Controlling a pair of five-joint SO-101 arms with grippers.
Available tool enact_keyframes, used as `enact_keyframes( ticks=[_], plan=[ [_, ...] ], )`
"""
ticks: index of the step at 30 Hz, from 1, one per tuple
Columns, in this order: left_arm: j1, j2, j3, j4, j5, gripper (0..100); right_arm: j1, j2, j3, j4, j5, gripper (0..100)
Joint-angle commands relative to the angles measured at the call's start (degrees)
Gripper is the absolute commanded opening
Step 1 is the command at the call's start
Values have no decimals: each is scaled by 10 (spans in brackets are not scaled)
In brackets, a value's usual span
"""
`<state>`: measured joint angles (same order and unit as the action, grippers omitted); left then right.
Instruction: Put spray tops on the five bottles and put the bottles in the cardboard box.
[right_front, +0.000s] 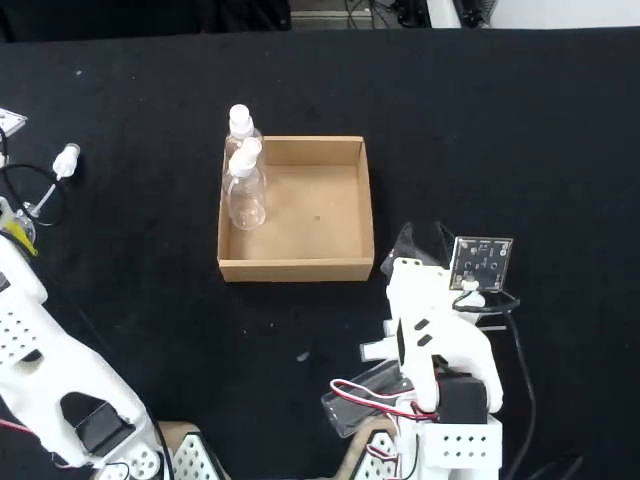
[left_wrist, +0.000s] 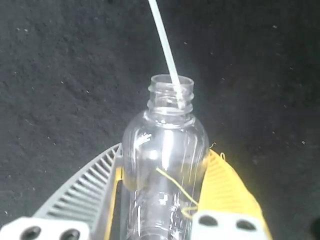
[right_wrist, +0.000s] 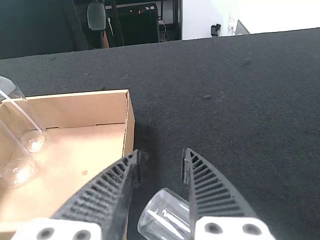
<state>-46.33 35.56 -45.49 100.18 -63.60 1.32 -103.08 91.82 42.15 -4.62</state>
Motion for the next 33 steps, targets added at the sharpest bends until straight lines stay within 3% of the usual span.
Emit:
enact_keyframes(
  ticks=[1,9,17,24,33],
  plan=[
    [1,-77,26,4,19,44,-4,-53,-20,-12,5,129],
    [22,-176,224,-128,43,44,-4,-53,-20,-12,5,129],
    [34,-349,526,-400,95,40,-4,-53,-19,-12,5,129],
    [38,-374,597,-439,106,40,-4,-53,-19,-11,5,130],
    [38,-380,599,-439,179,42,-4,-53,-19,-11,5,130]
  ],
)
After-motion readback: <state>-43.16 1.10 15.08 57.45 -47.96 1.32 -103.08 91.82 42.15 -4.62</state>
